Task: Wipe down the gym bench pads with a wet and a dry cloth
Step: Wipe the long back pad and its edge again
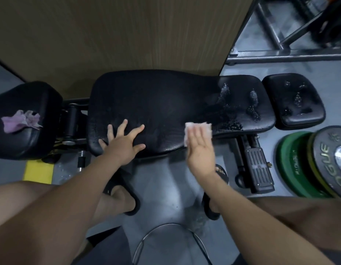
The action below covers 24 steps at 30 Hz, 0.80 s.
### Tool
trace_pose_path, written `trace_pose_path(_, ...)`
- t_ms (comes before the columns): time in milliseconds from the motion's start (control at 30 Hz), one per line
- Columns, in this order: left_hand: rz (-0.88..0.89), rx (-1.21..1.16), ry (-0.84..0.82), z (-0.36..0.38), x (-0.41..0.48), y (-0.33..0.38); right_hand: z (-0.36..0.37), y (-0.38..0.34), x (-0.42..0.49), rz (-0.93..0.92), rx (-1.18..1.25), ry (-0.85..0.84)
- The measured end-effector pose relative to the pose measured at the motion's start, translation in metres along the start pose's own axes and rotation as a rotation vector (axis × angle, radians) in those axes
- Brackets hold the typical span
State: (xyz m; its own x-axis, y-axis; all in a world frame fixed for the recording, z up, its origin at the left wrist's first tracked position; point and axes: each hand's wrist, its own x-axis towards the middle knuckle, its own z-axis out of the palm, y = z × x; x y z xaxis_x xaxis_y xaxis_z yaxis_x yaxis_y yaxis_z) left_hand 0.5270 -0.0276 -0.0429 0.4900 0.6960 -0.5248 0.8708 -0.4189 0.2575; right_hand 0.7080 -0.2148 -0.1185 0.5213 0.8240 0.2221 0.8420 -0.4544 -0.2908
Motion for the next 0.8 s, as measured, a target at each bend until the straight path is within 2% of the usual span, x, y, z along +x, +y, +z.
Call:
trace_pose_path(67,-0.001,0.007,-0.001,-0.001,0.0,-0.001,0.009,-0.026,-0.009,-0.128,0.022,-0.079)
trace_pose_path(167,-0.001,0.04,-0.014,-0.003,0.001,-0.002,-0.004,0.004,0.005,-0.34,-0.015,-0.109)
trace_pose_path(233,-0.004,0.032,-0.017,-0.005,0.002,-0.002,-0.017,0.035,0.019,-0.25,-0.076,-0.108)
trace_pose_path(333,-0.012,0.006,-0.014,-0.006,0.001,0.0,-0.022,0.028,0.03,0.051,-0.087,-0.03)
trace_pose_path(400,-0.006,-0.002,-0.024,-0.008,0.001,0.001,-0.006,-0.014,0.021,-0.01,-0.054,-0.057)
trace_pose_path(467,0.009,0.006,-0.061,-0.014,0.003,-0.003,0.008,-0.047,0.006,-0.232,-0.032,-0.147)
trace_pose_path(567,0.029,0.039,-0.034,-0.026,0.003,-0.019,-0.001,-0.043,0.017,-0.432,-0.032,-0.177)
trace_pose_path(633,-0.006,0.043,0.046,-0.03,0.003,-0.035,-0.01,-0.033,0.039,-0.434,-0.096,-0.173)
trace_pose_path(733,-0.063,0.012,0.051,-0.028,0.005,-0.057,-0.006,-0.058,0.06,-0.186,-0.127,-0.157)
trace_pose_path(767,-0.052,-0.003,0.05,-0.025,0.005,-0.061,0.0,-0.074,0.052,-0.165,-0.097,-0.161)
trace_pose_path(800,-0.036,-0.01,0.056,-0.023,0.006,-0.064,0.006,-0.086,0.039,-0.224,-0.085,-0.198)
